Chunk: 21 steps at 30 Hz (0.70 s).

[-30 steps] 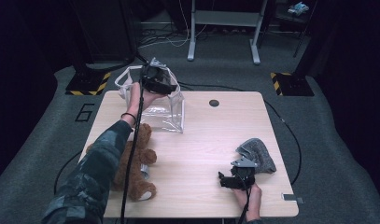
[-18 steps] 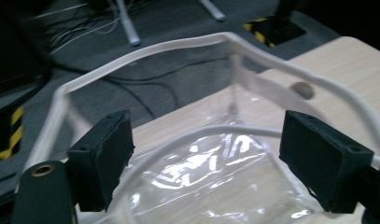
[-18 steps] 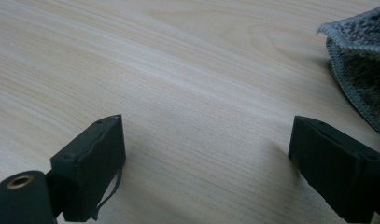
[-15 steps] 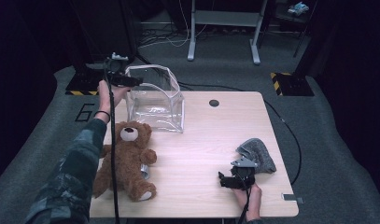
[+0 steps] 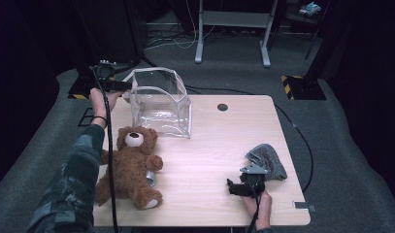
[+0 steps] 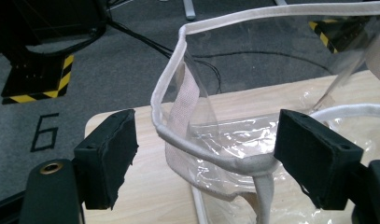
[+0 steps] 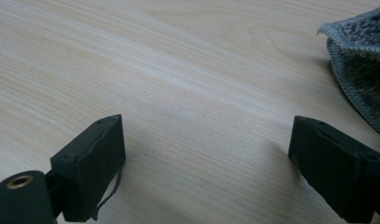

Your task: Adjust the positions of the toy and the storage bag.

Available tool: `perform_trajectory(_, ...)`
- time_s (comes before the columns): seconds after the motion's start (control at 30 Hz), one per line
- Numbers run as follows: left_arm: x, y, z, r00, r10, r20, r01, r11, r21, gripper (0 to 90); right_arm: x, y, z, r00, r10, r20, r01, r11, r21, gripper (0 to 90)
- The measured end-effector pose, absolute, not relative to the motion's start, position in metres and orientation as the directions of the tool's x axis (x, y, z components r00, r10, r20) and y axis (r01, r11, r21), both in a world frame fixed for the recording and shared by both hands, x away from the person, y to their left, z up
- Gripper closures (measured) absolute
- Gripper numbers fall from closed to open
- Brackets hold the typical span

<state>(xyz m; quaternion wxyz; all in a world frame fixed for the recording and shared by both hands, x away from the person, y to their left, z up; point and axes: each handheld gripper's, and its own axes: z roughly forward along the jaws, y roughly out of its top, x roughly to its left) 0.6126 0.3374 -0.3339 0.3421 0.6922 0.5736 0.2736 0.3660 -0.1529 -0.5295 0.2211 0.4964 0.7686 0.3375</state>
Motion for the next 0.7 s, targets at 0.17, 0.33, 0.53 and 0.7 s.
perform_trajectory(0.17,0.617,0.337,-0.335,0.164,0.986,-0.009,0.607,-0.094,0.789,22.8,0.366,-0.153,-0.529,-0.413,0.911,-0.01,0.612,0.285,0.738,10.1)
perform_trajectory(0.33,0.622,0.338,-0.34,0.159,0.986,-0.048,0.654,-0.068,0.753,26.5,0.366,-0.154,-0.529,-0.418,0.908,-0.018,0.608,0.295,0.737,10.1)
perform_trajectory(0.53,0.624,0.341,-0.348,0.162,0.981,-0.111,0.694,-0.033,0.719,44.1,0.366,-0.154,-0.529,-0.418,0.908,-0.018,0.608,0.295,0.737,10.1)
perform_trajectory(0.7,0.624,0.338,-0.349,0.189,0.975,-0.117,0.715,-0.054,0.697,66.3,0.366,-0.154,-0.529,-0.419,0.908,-0.019,0.607,0.295,0.738,10.1)
